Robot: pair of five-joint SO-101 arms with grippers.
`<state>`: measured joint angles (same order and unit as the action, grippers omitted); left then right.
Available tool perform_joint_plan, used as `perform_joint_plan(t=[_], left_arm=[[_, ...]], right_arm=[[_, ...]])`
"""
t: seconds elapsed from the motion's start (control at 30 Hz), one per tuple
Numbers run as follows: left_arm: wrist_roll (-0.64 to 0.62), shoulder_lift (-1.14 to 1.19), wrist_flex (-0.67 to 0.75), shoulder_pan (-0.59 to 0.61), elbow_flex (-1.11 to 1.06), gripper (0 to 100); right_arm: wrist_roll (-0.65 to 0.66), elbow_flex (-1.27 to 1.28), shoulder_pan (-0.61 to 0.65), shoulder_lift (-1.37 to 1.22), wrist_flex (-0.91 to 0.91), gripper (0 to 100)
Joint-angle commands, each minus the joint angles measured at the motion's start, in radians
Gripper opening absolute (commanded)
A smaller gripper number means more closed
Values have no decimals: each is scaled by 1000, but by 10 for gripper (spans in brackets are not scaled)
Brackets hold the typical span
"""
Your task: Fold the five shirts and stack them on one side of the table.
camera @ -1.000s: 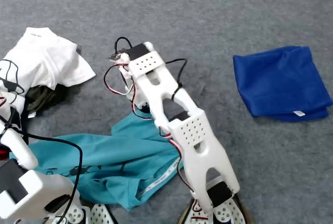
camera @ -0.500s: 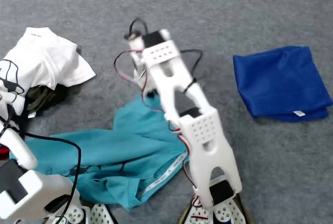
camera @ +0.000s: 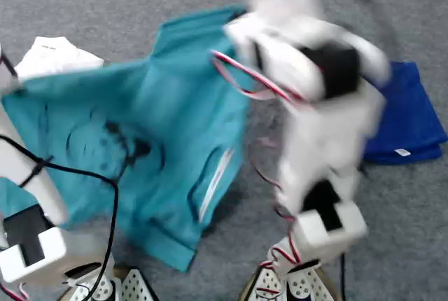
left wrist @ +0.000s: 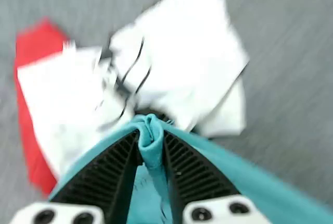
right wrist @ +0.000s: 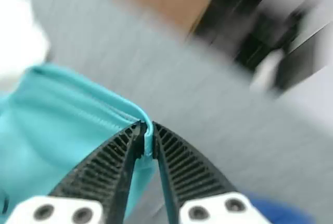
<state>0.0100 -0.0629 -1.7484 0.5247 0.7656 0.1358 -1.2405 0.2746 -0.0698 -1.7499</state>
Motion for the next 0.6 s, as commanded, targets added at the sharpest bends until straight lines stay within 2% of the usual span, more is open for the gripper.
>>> perform_joint_plan(t=[0.0, 0.17, 0.33, 0.43, 0.57], left_arm=[[-94, -41, -9, -58, 367, 19], [-115, -41, -9, -84, 674, 19], [-114, -74, -11, -89, 836, 19], [-84, -174, -12, -89, 770, 19], [-57, -381, -14, -92, 506, 19]], right_arm=[[11, -108, -125, 176, 95, 2], [12, -104, -213, 318, 267, 2], [81, -99, -223, 432, 316, 2], [109, -97, -225, 487, 316, 2], [115, -97, -226, 539, 316, 2]])
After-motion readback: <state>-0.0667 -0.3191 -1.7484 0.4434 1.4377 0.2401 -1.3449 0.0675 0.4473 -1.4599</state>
